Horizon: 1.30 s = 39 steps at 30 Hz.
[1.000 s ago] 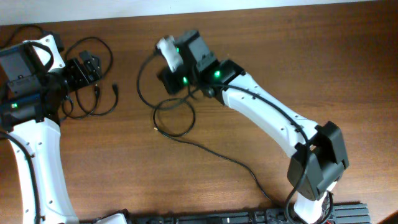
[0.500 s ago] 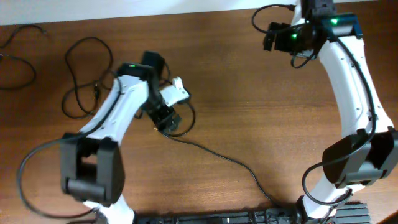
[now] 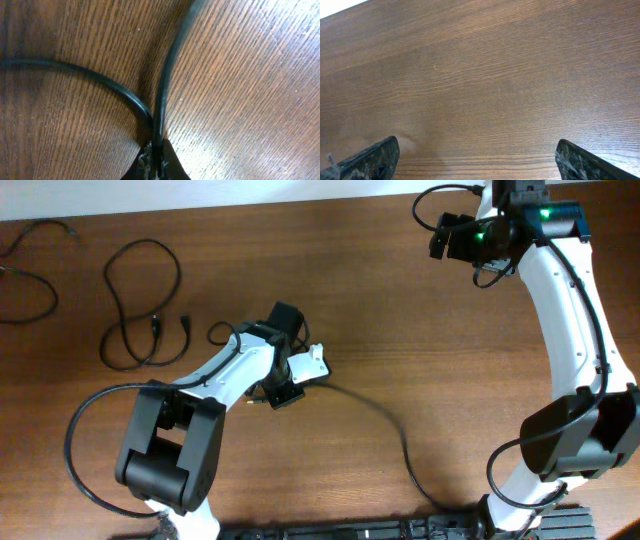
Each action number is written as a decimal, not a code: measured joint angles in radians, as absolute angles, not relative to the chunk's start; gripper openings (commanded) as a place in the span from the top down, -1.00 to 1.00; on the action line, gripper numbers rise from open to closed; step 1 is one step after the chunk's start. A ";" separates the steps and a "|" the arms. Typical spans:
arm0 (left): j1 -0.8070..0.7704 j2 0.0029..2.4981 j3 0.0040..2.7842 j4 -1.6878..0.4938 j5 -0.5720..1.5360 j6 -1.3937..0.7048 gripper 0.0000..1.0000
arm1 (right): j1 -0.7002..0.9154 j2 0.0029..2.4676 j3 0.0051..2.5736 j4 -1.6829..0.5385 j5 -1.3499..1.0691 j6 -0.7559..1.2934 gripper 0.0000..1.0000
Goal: Untangle cables
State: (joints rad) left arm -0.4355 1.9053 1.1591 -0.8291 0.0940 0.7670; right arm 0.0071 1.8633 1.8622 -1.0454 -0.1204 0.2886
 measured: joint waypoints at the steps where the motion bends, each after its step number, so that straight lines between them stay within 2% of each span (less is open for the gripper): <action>1: -0.435 1.903 1.156 -0.828 0.096 0.767 1.00 | 0.007 1.863 1.862 -1.044 -0.120 0.288 -0.97; 4: -0.435 1.905 1.165 -0.829 0.096 0.759 1.00 | 0.007 1.863 1.862 -1.044 -0.120 0.289 -0.97; 7: -0.423 1.962 1.283 -0.948 0.099 0.660 1.00 | 0.007 1.863 1.862 -1.045 -0.120 0.288 -0.97; 13: -0.243 1.972 1.880 -1.379 0.148 0.539 1.00 | 0.007 1.863 1.861 -1.044 -0.120 0.288 -0.97; 17: -0.133 1.892 1.988 -1.398 0.278 0.533 1.00 | 0.007 1.863 1.861 -1.044 -0.120 0.289 -0.97; 21: 0.034 1.667 1.993 -1.396 0.335 0.485 1.00 | 0.007 1.863 1.861 -1.044 -0.120 0.288 -0.97; 26: 0.329 1.536 1.999 -1.406 0.057 -0.006 1.00 | 0.007 1.863 1.861 -1.044 -0.120 0.288 -0.97; 33: 0.592 1.314 2.003 -1.220 -0.062 -0.272 1.00 | 0.007 1.863 1.861 -1.044 -0.120 0.289 -0.97; 36: 0.693 1.376 2.010 -1.389 -0.284 -0.515 1.00 | 0.007 1.863 1.861 -1.044 -0.121 0.289 -0.97; 39: 0.751 1.497 2.010 -1.436 -0.425 -0.724 1.00 | 0.007 1.863 1.861 -1.044 -0.120 0.289 -0.97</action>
State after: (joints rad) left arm 0.7506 1.4975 2.0102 -1.4361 -0.4248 -0.7238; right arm 0.0071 1.8629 1.8614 -1.0443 -0.1204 0.2886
